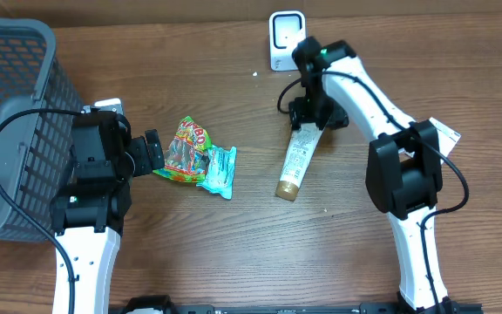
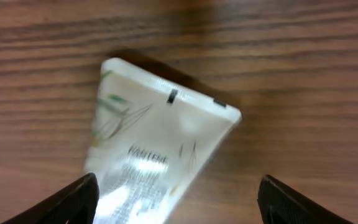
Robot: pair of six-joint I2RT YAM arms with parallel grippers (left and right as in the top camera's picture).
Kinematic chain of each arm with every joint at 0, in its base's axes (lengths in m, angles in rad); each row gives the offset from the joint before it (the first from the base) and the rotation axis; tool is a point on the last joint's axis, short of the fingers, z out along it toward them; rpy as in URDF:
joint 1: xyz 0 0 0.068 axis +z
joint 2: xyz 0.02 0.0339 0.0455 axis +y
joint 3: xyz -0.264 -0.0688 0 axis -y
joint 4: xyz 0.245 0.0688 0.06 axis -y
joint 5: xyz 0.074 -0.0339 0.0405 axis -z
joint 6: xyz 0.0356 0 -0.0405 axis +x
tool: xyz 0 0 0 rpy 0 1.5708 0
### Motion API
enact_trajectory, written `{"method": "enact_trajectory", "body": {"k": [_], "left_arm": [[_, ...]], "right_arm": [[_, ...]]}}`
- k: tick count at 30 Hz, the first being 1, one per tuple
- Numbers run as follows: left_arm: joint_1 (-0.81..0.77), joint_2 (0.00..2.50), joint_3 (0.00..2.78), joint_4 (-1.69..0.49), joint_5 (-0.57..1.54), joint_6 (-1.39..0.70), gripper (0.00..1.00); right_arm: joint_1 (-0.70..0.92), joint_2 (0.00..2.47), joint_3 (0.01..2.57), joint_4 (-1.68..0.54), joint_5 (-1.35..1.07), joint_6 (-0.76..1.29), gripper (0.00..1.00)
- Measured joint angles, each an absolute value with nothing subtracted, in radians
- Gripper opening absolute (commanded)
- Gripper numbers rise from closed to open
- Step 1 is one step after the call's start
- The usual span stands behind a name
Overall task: Scan the item barcode
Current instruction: 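Move the right gripper to the white Pantene tube and grasp it, then lift the Pantene tube with the right gripper toward the scanner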
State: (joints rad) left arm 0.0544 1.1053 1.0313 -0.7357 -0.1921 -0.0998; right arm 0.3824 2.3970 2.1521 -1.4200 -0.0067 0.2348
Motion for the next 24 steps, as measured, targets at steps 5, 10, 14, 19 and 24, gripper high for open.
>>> {"method": "enact_trajectory", "body": {"k": [5, 10, 14, 19, 24], "left_arm": [[0.054, 1.105, 1.031, -0.736, -0.192, -0.1, 1.0], [0.054, 1.105, 1.031, -0.736, -0.192, -0.1, 1.0], [0.054, 1.105, 1.031, -0.736, -0.192, -0.1, 1.0], [0.054, 1.105, 1.031, -0.736, -0.192, -0.1, 1.0], [0.054, 1.105, 1.031, -0.736, -0.192, -0.1, 1.0]], "right_arm": [[0.391, 2.391, 2.292, -1.59, -0.094, 0.289, 0.77], [0.416, 2.39, 2.278, -1.634, -0.145, 0.361, 0.85], [0.444, 2.39, 2.207, -1.624, -0.144, 0.412, 0.84], [0.451, 2.39, 2.122, -1.586, -0.13, 0.456, 0.83], [0.45, 2.39, 2.066, -1.519, -0.123, 0.467, 0.75]]}}
